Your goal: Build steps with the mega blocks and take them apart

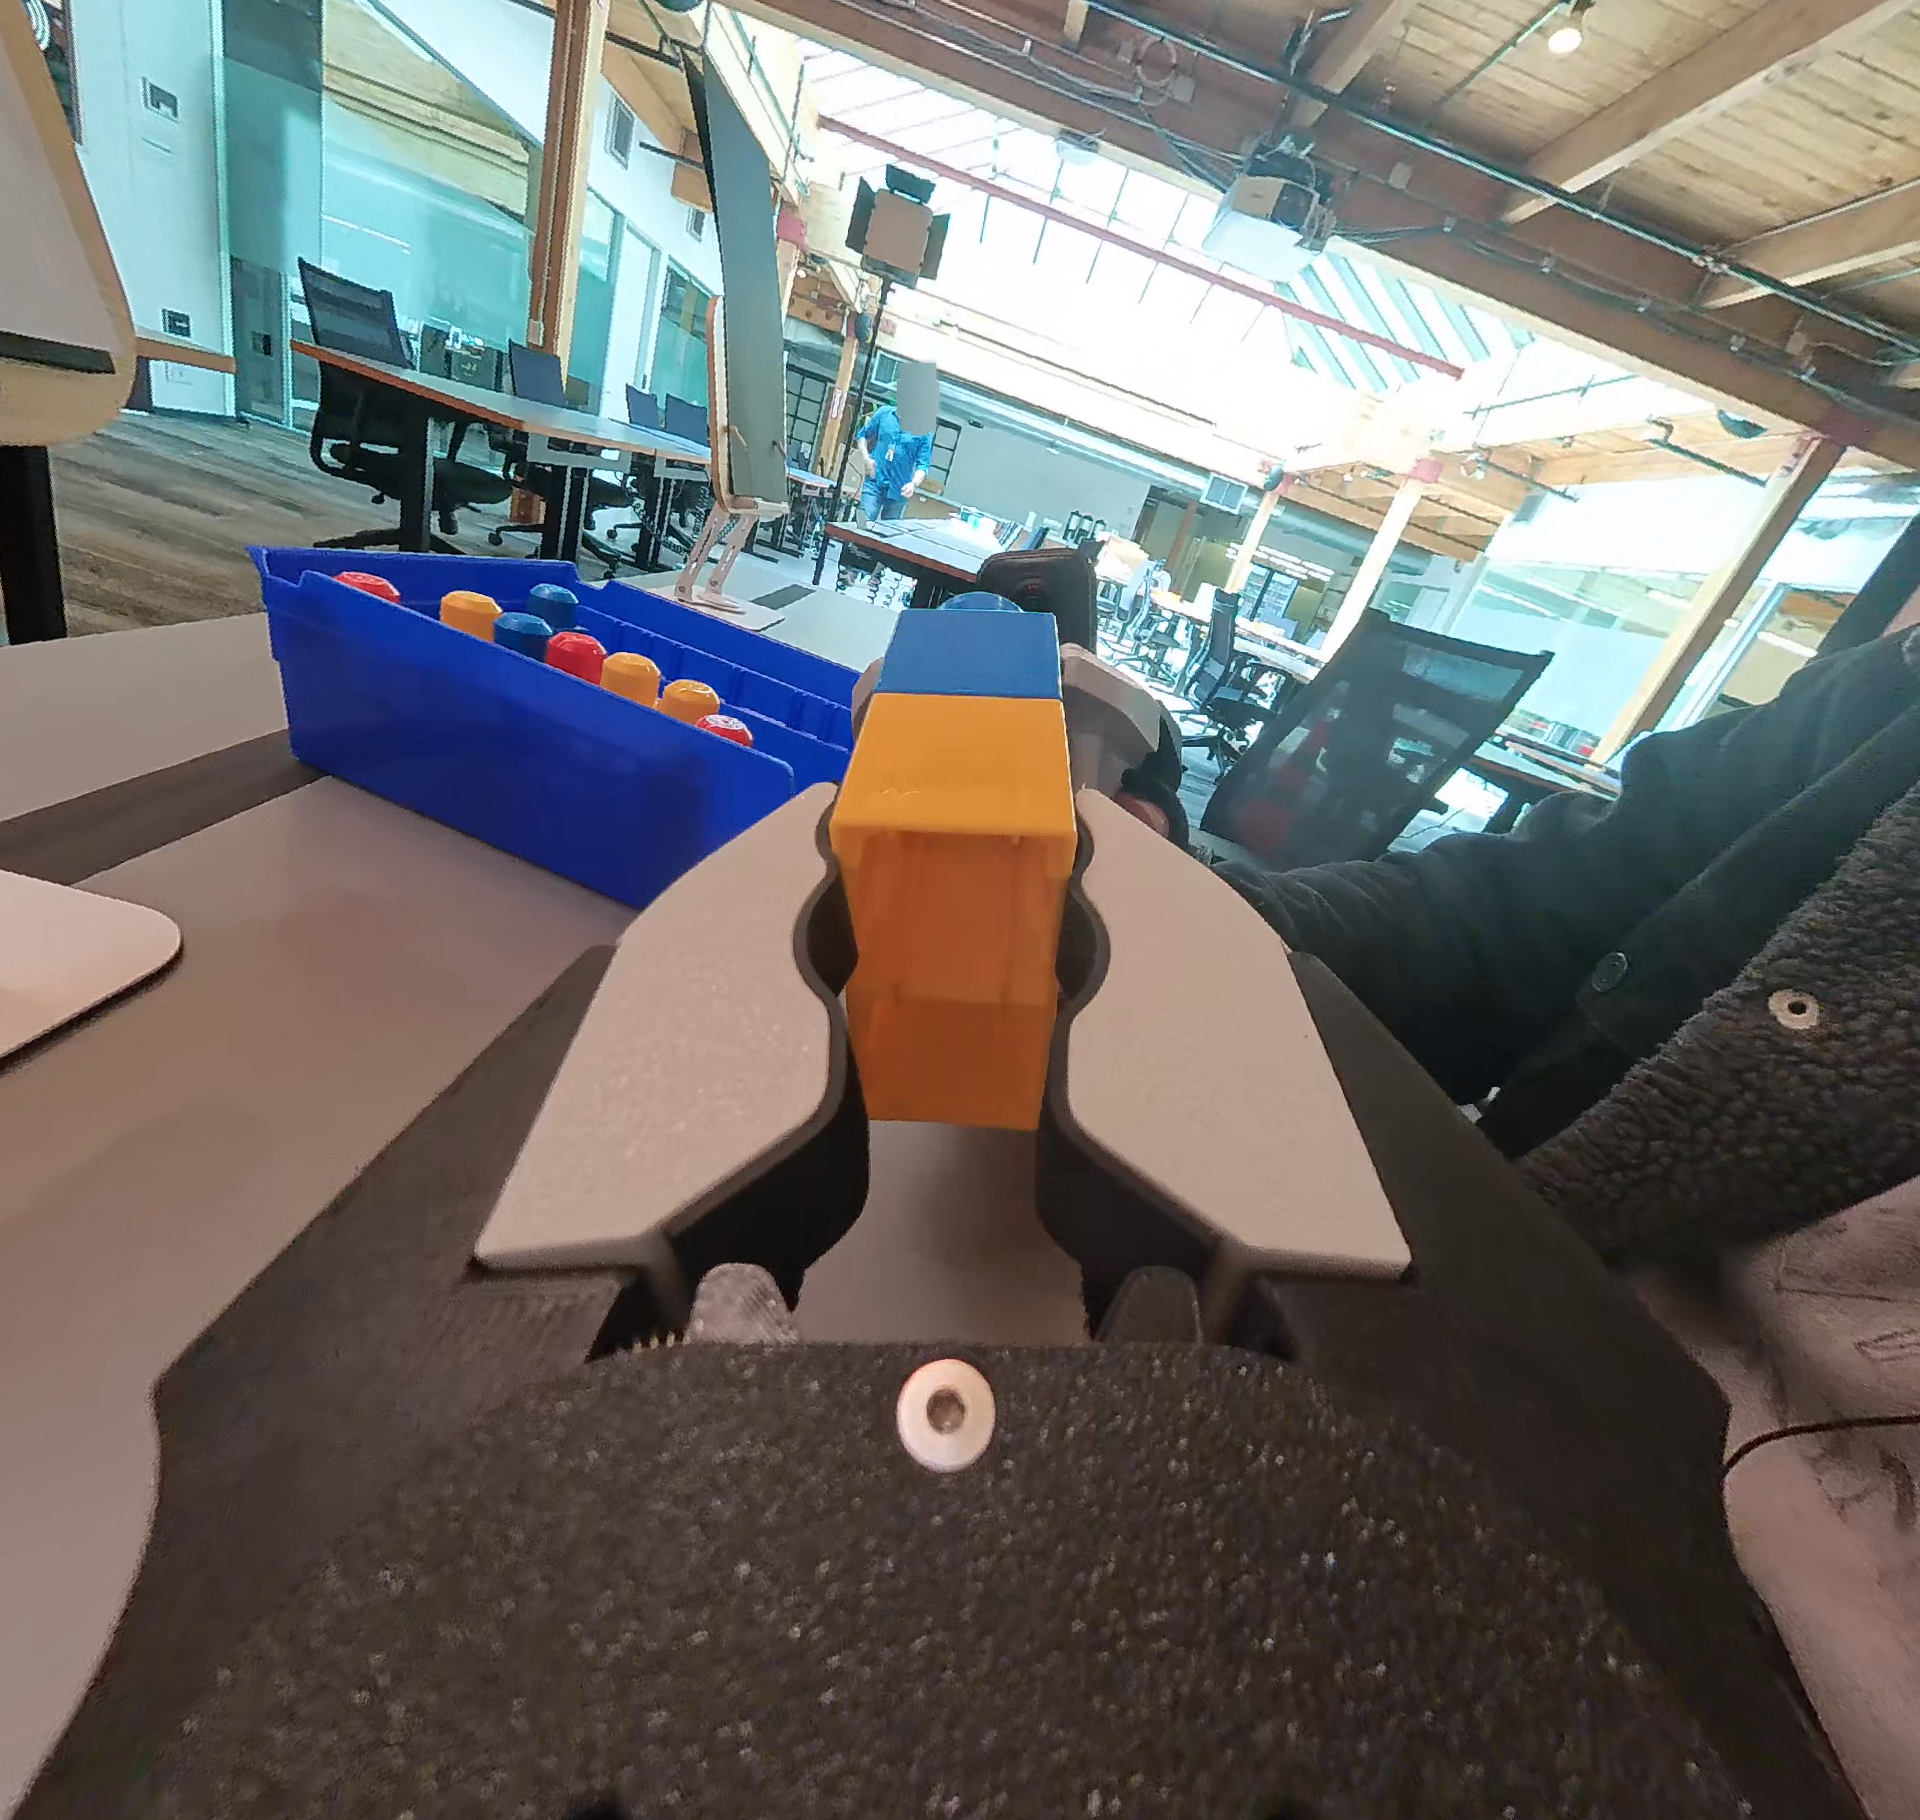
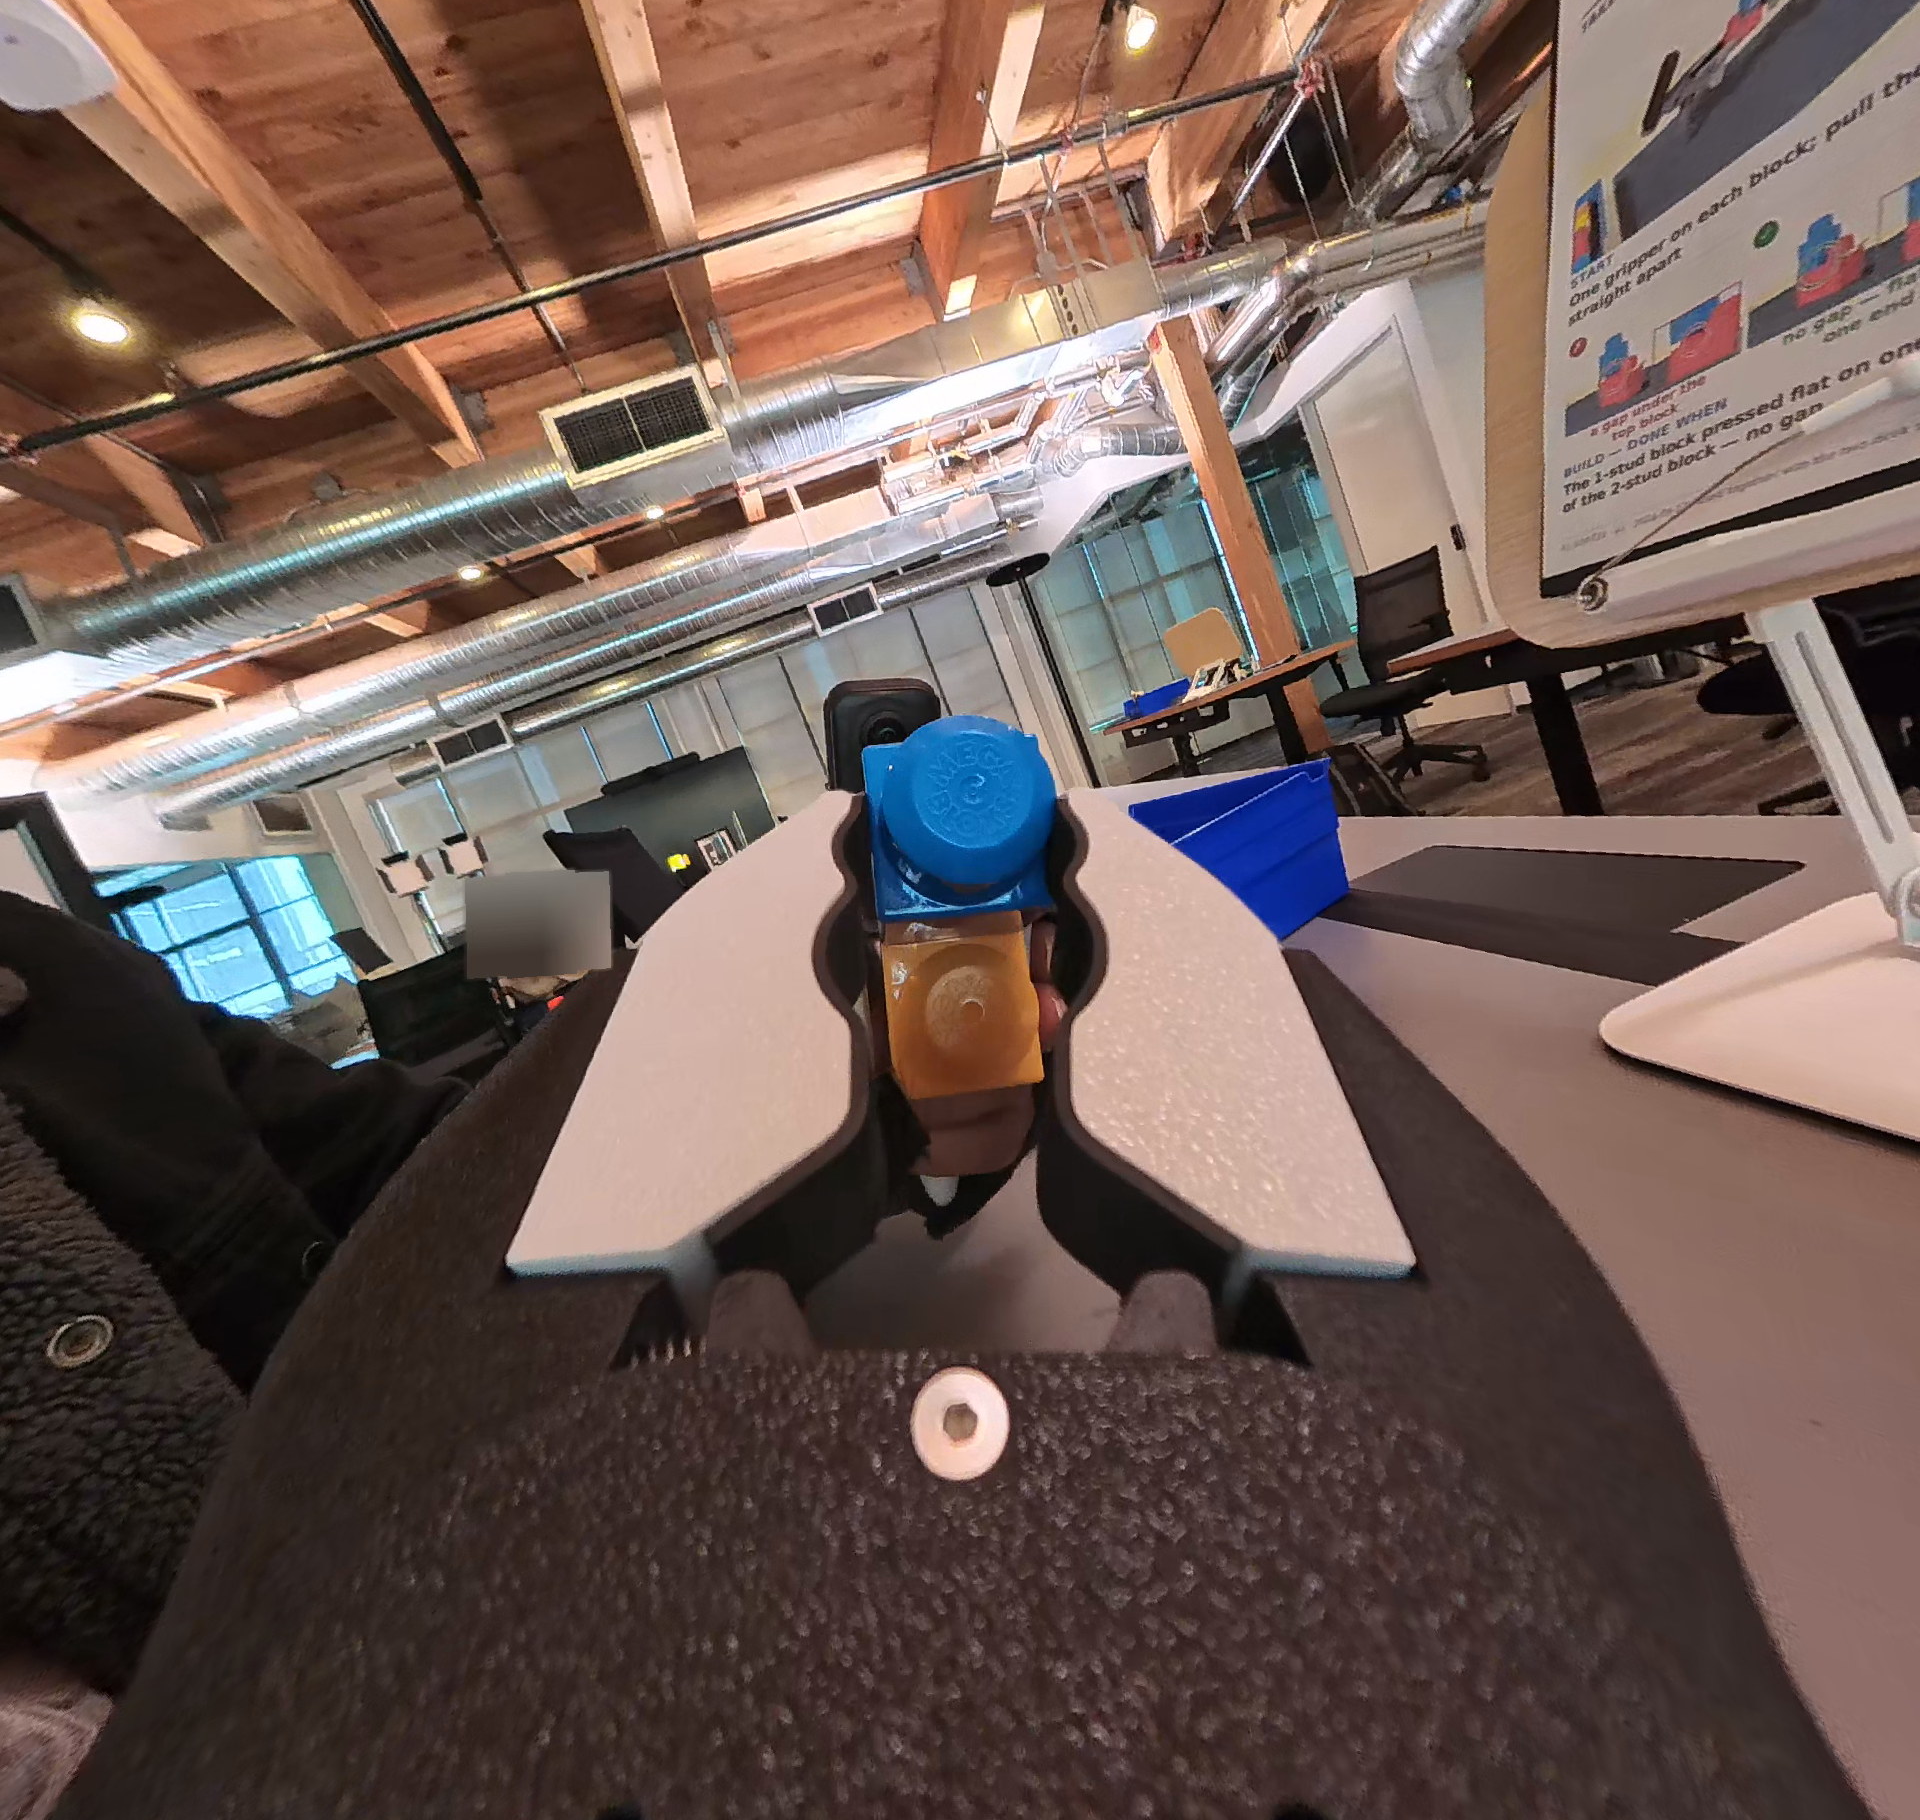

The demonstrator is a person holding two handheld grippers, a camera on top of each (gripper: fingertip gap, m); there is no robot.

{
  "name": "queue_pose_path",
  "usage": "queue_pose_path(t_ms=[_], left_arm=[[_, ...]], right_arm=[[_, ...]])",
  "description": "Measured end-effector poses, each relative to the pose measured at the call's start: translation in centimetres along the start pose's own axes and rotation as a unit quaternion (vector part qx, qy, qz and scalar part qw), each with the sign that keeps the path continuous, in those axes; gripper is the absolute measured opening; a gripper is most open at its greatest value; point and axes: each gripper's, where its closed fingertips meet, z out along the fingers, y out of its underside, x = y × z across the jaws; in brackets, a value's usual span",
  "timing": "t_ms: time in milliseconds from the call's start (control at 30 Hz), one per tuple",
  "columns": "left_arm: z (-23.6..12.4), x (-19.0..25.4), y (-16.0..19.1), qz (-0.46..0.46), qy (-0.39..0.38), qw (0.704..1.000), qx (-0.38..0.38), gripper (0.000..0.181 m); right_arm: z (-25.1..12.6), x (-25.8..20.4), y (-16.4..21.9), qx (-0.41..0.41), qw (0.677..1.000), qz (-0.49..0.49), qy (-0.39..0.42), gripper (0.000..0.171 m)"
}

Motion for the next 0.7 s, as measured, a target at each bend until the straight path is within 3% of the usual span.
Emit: queue_pose_path(t_ms=[400,600,700], left_arm=[[-0.1,0.2,0.0,0.014,-0.001,1.000,-0.007,0.037],[0.0,0.5,-0.6,0.020,0.007,1.000,0.019,0.037],[-0.5,0.1,-1.5,0.010,0.002,0.999,0.047,0.037]], right_arm=[[0.0,-0.3,0.1,-0.016,1.000,-0.006,-0.009,0.033],[0.0,-0.7,-0.6,-0.034,0.999,-0.031,-0.008,0.033],[-0.3,-0.1,-1.0,-0.046,0.998,-0.037,0.002,0.041]])
